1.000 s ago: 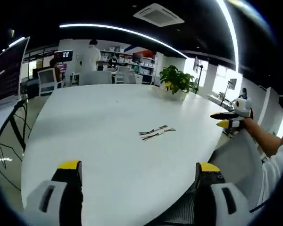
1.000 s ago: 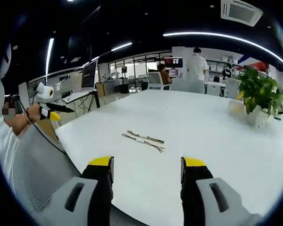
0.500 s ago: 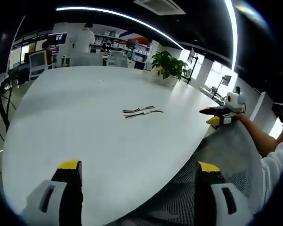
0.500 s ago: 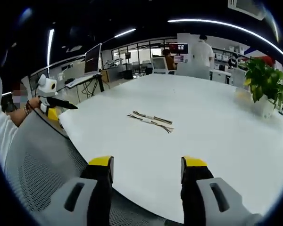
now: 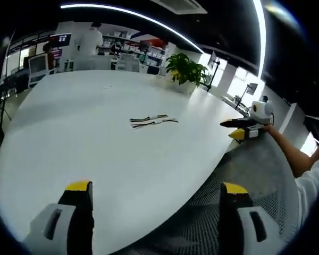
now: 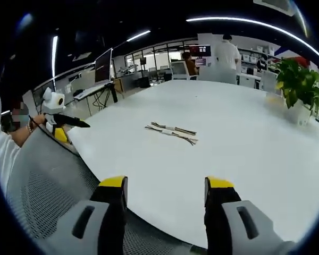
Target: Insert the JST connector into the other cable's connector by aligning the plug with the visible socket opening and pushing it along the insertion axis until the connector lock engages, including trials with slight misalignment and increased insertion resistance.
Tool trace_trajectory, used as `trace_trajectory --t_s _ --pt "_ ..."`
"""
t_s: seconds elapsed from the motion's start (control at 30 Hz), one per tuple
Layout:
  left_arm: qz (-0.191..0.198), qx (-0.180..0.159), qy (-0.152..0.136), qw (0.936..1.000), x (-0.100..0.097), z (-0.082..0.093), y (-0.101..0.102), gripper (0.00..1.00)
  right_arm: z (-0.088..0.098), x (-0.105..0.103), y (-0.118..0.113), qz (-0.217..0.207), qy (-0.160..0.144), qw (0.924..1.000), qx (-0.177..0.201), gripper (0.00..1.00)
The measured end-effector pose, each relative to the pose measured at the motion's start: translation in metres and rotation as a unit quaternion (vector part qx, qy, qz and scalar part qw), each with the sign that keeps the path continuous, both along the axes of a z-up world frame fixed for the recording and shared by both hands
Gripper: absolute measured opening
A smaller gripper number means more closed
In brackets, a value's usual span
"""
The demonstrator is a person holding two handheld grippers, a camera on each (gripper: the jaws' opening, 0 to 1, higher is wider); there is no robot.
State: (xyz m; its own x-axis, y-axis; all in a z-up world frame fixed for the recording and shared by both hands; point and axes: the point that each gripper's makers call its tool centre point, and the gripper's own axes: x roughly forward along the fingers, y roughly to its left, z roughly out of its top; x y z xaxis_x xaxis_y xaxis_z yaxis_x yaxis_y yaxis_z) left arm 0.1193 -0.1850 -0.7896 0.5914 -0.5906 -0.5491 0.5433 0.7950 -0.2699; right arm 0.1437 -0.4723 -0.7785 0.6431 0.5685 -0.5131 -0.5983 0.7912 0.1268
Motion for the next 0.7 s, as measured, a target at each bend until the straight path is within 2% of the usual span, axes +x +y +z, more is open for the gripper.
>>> trace_trajectory --t_s 0.1,0.17,0.33,0.4,0.63,0.7 --pt "0.009 -0.012 -0.001 0.9999 0.0012 0.0019 0.0002 0.98 -0.0054 -0.0012 -0.0007 -0.001 0.016 0.9999 0.001 0.59" --pt "0.007 -0.015 0.003 0.9999 -0.0002 -0.0002 -0.0015 0.98 -0.0050 -0.0013 0.0001 -0.001 0.017 0.9998 0.006 0.60" --pt "0.005 -0.003 0.007 1.0000 -0.0009 -0.0043 0.0009 0.98 -0.0031 -0.0009 0.0011 -0.010 0.019 0.9994 0.025 0.60" --pt "0.006 -0.013 -0.001 0.9999 0.0003 -0.0006 -0.0008 0.98 -0.0023 -0.0005 0.0009 -0.014 0.020 0.9992 0.033 0.59" --pt "0.011 -0.028 0.004 0.9995 -0.0004 -0.0014 -0.0004 0.98 -0.0018 -0.0011 0.0011 -0.020 0.022 0.9987 0.042 0.58" --pt "0.012 -0.043 0.003 0.9990 -0.0002 0.0006 -0.0014 0.98 -0.0035 -0.0012 0.0009 -0.024 0.030 0.9980 0.049 0.59"
